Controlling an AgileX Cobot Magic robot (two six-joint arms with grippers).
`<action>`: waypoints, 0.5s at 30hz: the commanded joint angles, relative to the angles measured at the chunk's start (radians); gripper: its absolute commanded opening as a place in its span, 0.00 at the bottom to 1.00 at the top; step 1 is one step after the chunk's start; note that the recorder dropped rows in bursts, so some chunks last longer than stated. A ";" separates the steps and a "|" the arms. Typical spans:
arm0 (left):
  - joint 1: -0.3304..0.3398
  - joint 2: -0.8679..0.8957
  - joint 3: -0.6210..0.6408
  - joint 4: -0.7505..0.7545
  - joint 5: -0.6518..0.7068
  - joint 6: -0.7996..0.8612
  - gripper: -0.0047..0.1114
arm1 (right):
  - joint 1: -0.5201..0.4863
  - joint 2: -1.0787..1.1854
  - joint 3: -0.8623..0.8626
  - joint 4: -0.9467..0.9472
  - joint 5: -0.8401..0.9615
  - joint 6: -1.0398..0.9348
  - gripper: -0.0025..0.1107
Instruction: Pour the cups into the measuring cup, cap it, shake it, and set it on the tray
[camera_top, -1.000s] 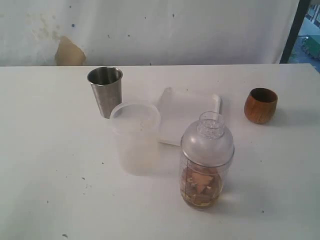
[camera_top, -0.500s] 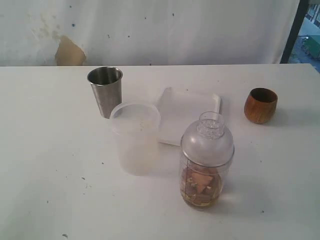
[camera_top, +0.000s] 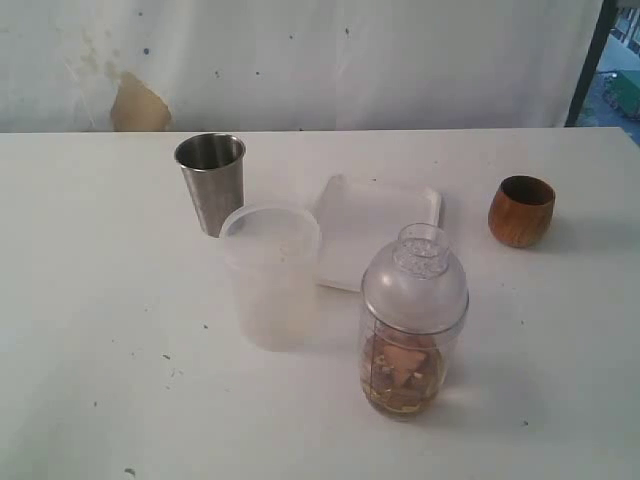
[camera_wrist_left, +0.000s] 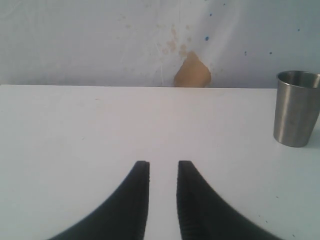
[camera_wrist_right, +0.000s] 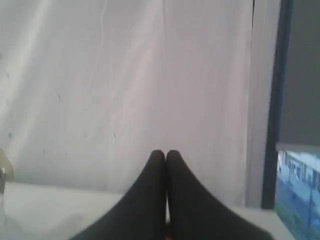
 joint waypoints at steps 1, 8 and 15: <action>0.002 -0.004 0.005 -0.012 0.001 0.001 0.22 | -0.002 -0.005 0.001 -0.009 -0.181 0.121 0.02; 0.002 -0.004 0.005 -0.012 0.001 0.001 0.22 | -0.002 -0.005 0.001 -0.023 -0.115 0.196 0.41; 0.002 -0.004 0.005 -0.012 0.001 0.001 0.22 | -0.002 0.113 0.001 -0.036 -0.117 0.274 0.95</action>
